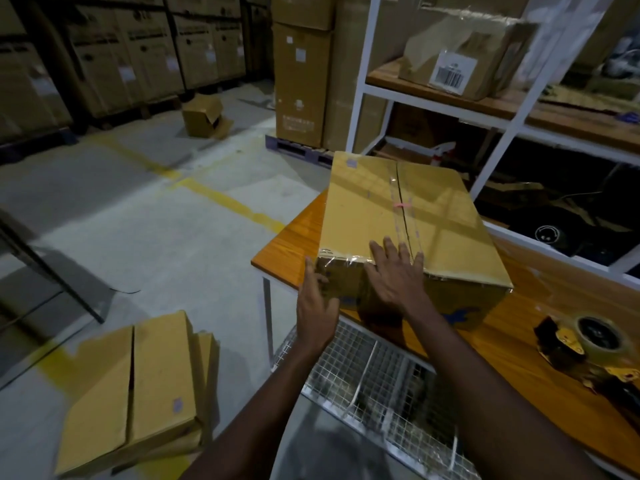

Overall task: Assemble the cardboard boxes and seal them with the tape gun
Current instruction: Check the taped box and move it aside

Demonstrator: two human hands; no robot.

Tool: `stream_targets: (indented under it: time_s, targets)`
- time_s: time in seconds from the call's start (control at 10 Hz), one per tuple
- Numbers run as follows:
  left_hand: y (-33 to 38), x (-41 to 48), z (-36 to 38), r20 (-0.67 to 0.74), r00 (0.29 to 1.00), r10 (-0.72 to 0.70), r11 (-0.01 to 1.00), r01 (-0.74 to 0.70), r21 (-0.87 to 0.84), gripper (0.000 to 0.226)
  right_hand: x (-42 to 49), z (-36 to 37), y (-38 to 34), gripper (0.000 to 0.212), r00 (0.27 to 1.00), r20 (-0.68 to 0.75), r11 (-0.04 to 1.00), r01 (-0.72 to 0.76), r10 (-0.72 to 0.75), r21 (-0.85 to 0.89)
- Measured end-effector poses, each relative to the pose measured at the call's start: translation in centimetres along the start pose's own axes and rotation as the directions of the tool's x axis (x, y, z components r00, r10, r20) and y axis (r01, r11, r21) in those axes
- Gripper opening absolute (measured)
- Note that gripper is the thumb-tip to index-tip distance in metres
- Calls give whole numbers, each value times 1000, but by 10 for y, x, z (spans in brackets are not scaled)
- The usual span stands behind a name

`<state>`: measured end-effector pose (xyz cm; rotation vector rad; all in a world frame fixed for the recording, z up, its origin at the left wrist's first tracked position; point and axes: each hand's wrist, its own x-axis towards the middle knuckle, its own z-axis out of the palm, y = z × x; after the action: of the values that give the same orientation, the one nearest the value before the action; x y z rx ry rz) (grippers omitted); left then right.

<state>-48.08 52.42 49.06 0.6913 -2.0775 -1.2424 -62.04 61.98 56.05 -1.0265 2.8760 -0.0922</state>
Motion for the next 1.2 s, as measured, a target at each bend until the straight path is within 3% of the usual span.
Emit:
stream_targets:
  time_s: [0.1,0.3,0.4,0.6,0.7,0.8,0.9,1.0,1.1,1.2]
  targets:
    - [7,-5,3,26,1000,11,1000,-11,13,91,-1,-1,0,63,1000,-1,1000,-1,1,8]
    - [1,-12,9,134,970,203,972,-216,91,83,0,-1,0,61,1000,-14,1000,-3,3,18]
    - [-12,-11,13,172,951,256,951,-280,133,61,0,0,0,61,1000,-20,1000,-5,5,12]
    - [-4,-1,8,-61,986,154,987,-156,-40,55,0,1,-1,59,999,-35,1000,-9,9,12]
    - [3,3,5,-192,981,32,982,-66,-176,51,1,2,-1,59,999,-36,1000,-13,14,11]
    - [20,16,1,-236,947,-218,920,119,-374,37,0,2,-2,59,999,-44,1000,-12,12,9]
    - [32,29,-3,-239,879,-411,844,269,-464,33,0,0,-2,59,999,-36,1000,-18,18,0]
    - [35,39,-5,-216,835,-506,799,360,-481,38,0,0,-3,60,999,-27,1000,-17,17,4]
    - [30,45,-7,-228,855,-467,840,347,-417,37,0,1,-2,64,999,-27,1000,-21,21,19]
    - [24,48,-11,-267,907,-325,934,264,-241,32,1,3,0,69,999,-35,1000,-16,16,-2]
